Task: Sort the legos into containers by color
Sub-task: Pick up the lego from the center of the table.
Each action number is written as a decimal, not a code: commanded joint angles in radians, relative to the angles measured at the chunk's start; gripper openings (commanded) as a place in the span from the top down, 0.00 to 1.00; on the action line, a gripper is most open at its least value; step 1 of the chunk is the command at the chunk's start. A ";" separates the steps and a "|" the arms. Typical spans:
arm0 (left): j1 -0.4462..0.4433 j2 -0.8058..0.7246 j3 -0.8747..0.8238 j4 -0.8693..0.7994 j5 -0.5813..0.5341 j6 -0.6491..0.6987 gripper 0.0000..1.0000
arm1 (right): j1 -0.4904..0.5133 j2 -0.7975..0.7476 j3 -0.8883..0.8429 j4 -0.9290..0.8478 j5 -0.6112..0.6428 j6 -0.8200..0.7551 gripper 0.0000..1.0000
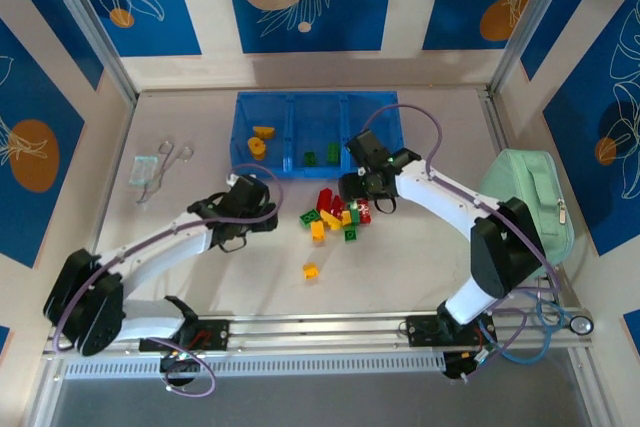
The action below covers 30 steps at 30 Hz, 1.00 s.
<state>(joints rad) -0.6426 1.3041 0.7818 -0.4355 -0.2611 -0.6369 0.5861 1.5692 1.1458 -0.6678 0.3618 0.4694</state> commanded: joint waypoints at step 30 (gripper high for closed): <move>0.006 0.208 0.297 0.059 0.037 0.141 0.62 | -0.062 -0.273 -0.239 0.097 -0.083 0.095 0.26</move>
<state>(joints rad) -0.6315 1.5681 1.0115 -0.3889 -0.2382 -0.5388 0.5293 1.3052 0.9184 -0.5873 0.3149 0.5491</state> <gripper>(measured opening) 0.408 0.745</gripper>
